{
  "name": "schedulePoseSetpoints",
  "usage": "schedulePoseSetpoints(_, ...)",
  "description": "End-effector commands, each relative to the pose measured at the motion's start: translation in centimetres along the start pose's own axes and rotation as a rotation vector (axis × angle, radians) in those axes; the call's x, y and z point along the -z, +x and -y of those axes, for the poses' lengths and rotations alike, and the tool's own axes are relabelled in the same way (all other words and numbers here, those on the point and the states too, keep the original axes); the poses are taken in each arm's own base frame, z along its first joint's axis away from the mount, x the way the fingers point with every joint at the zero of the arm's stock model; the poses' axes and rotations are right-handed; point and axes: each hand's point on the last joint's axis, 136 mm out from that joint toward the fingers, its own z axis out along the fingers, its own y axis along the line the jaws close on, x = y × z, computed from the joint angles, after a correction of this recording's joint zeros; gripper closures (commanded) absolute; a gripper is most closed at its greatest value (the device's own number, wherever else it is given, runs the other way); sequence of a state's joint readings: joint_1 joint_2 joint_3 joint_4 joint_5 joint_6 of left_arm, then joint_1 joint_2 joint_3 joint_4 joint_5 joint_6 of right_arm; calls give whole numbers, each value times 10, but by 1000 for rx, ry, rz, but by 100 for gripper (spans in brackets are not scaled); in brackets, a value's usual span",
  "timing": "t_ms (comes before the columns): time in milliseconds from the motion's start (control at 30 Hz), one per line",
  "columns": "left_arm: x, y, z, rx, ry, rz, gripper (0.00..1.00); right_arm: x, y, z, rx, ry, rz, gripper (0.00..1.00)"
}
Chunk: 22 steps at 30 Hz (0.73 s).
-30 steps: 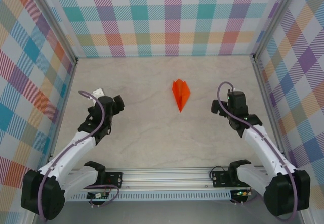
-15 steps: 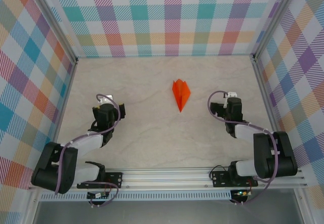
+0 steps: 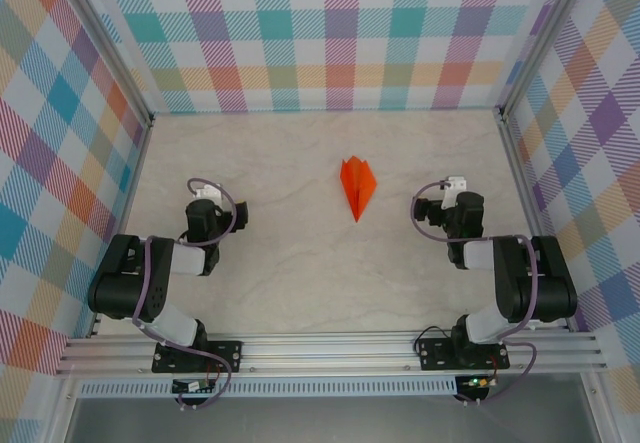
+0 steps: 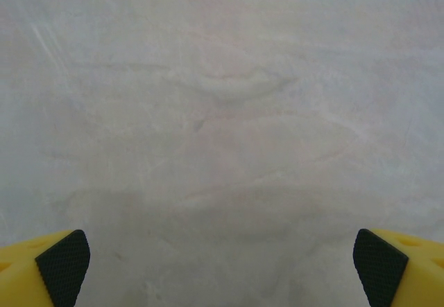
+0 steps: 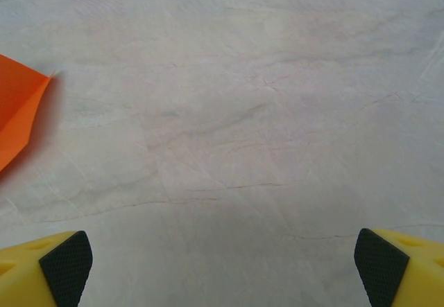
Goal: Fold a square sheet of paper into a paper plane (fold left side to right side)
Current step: Reset both arms
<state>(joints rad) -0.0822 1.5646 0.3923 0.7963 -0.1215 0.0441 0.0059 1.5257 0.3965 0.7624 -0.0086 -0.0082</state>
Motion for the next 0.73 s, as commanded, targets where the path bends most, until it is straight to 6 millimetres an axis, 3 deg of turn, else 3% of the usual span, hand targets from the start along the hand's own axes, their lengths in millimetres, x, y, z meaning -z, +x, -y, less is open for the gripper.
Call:
schedulePoseSetpoints(0,-4,-16,0,34,20,40,0,-2,-19,-4,-20,-49,55,0)
schedulePoseSetpoints(700,-3,-16,0,32,20,38,0,-2,-19,-4,-17,-47,52,0)
